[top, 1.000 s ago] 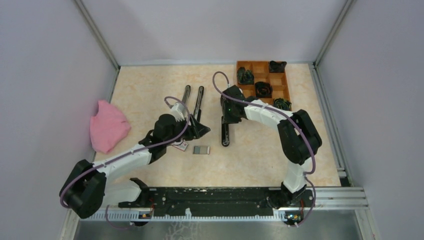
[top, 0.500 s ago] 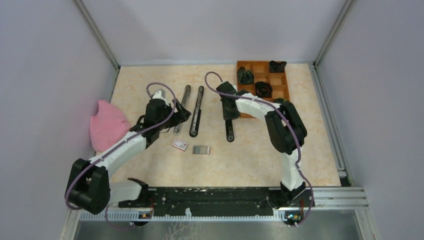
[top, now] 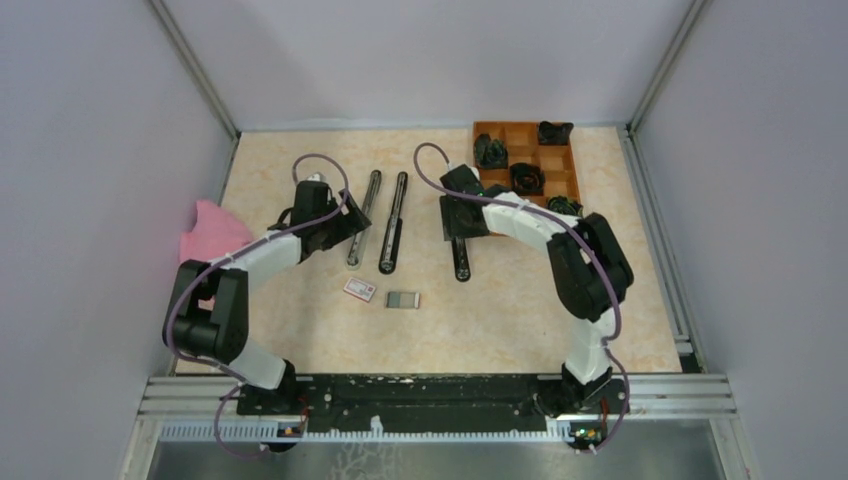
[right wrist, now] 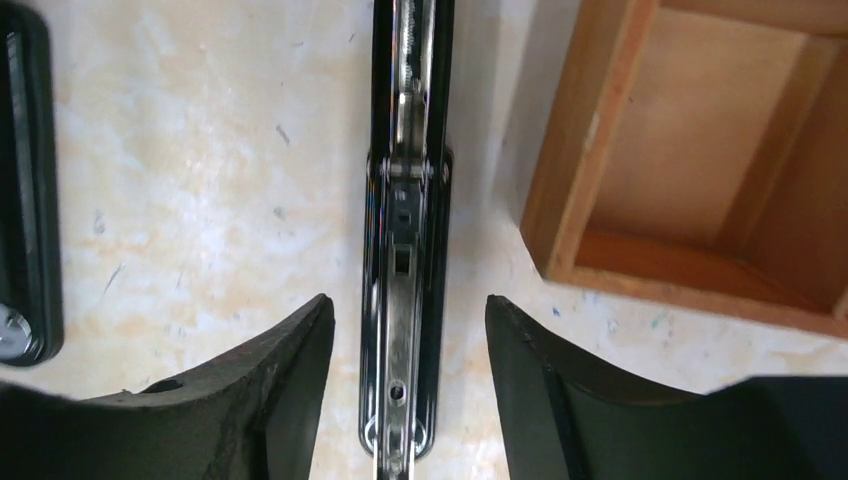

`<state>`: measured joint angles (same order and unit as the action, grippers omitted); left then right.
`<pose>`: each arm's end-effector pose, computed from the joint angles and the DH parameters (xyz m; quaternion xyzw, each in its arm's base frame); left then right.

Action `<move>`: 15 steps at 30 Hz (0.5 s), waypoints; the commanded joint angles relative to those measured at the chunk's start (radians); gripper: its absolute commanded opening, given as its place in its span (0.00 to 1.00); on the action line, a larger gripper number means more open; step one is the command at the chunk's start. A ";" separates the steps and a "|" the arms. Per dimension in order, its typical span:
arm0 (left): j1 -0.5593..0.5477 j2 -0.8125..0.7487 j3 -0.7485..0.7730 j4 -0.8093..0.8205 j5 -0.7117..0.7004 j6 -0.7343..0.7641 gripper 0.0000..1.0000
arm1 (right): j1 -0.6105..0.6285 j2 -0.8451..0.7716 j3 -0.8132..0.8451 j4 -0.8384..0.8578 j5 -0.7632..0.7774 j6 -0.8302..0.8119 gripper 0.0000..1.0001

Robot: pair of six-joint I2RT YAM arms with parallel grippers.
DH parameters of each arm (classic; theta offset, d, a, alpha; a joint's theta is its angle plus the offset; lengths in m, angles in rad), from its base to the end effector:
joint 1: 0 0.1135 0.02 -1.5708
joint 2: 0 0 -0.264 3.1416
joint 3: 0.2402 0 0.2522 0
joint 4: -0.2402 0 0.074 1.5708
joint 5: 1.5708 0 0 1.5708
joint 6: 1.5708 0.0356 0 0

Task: Load the staples into the stapler

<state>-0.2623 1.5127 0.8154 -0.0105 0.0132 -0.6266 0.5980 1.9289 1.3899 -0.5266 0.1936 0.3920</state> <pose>0.3034 -0.0819 0.1945 -0.1618 0.8938 -0.1852 0.3750 0.3396 0.2231 0.1912 -0.0751 0.9611 0.0358 0.2634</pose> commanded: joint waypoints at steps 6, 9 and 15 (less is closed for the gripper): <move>0.011 0.184 0.126 -0.066 0.086 0.049 0.83 | -0.001 -0.265 -0.190 0.158 -0.050 -0.005 0.60; 0.010 0.214 0.133 -0.074 0.109 0.056 0.76 | -0.001 -0.314 -0.236 0.184 -0.060 -0.004 0.60; -0.023 0.235 0.110 -0.098 0.134 0.041 0.64 | -0.001 -0.340 -0.276 0.193 -0.078 -0.004 0.60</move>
<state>-0.2569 1.7218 0.9344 -0.0528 0.1127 -0.5896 0.5980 1.6463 1.1221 -0.3916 0.1318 0.3927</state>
